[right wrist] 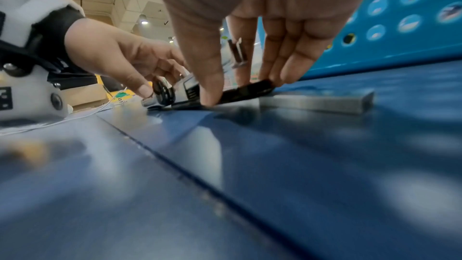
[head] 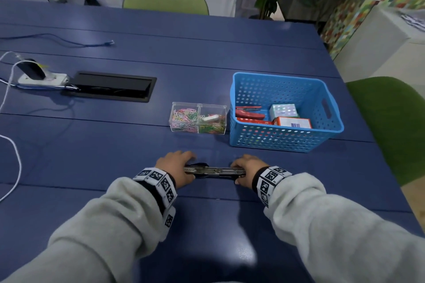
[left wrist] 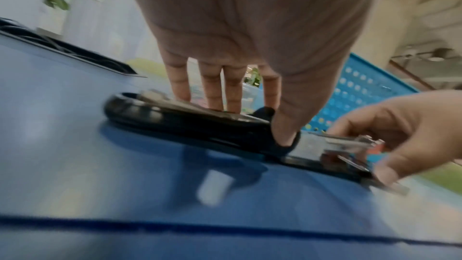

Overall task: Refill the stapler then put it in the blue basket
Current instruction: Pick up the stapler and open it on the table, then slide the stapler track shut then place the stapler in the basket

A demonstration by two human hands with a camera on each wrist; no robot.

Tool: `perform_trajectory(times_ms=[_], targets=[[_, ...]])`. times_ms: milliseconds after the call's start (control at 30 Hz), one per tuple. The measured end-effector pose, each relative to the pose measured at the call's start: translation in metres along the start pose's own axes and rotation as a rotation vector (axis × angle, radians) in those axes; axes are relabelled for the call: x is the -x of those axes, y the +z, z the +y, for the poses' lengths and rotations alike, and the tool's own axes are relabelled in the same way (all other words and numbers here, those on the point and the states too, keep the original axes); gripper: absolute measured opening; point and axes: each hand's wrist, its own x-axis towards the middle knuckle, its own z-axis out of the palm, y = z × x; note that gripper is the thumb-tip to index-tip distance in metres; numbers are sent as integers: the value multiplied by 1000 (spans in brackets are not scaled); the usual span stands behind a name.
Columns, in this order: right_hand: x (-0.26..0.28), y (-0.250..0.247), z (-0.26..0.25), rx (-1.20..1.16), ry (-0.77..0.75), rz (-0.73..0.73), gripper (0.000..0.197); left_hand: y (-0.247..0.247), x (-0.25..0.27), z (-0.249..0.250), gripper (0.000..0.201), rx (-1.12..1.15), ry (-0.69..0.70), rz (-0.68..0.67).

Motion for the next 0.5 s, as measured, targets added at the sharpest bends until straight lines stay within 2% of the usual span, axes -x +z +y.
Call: perform_trajectory(times_ms=[100,233,400,500], targets=[[7,-5,9,-39,27,29,61,5,-2,20,62,-76,150,-60],[22,-11,32,-16,122,46,64,7,-6,32,61,-106,260,-122],[30,-7,47,33,187,-34,47,7,-8,32,56,-95,263,-158],[27,-4,44,27,164,-14,27,6,-8,31,55,-79,259,-157]])
